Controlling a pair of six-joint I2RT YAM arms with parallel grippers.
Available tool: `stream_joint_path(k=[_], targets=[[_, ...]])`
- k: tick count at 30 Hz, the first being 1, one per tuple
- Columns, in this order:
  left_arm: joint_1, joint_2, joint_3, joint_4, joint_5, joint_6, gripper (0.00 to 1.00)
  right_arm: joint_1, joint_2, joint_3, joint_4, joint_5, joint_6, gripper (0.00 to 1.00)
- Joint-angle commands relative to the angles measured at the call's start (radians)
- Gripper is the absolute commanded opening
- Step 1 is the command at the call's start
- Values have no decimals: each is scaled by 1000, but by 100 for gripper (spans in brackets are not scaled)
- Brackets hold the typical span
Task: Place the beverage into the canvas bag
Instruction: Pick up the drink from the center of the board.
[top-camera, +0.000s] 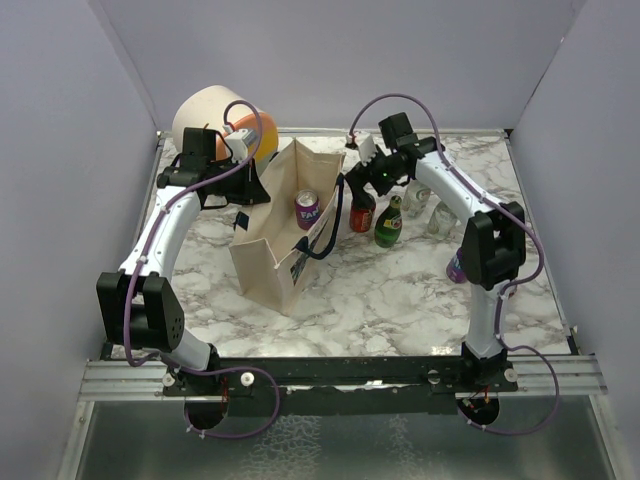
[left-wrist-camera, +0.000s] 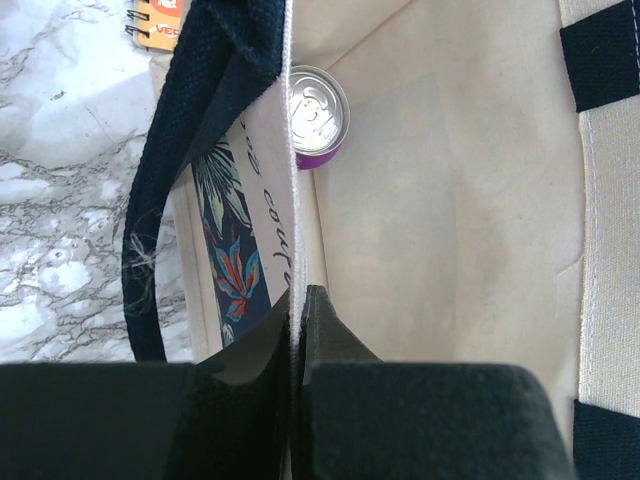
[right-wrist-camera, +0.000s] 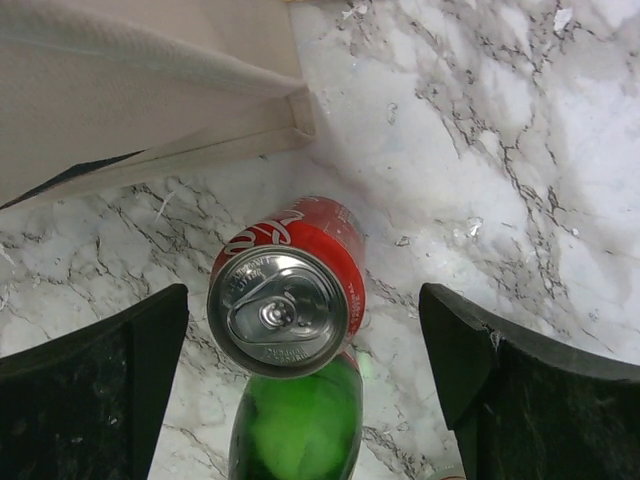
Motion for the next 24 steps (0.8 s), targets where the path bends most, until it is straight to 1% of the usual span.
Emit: stream_joint_path(k=[1,4,12,16,21,24], targets=[[-2,-45,2,14,-22,18,0,21,30,14,-9,-45,-24,97],[-2,-44,4,13,-24,20,0,25,39,-2,5,-29,-22,96],[-2,-31,16,13,-22,19,0,25,66,-14,14,6,-30,83],[-2,-25,18,14,-21,19,0,25,72,-20,15,16,-32,83],[-2,-24,17,15,-20,20,0,25,72,-35,22,17,-31,86],[-2,-28,10,12,-21,26,0,25,69,-39,9,-2,-25,83]])
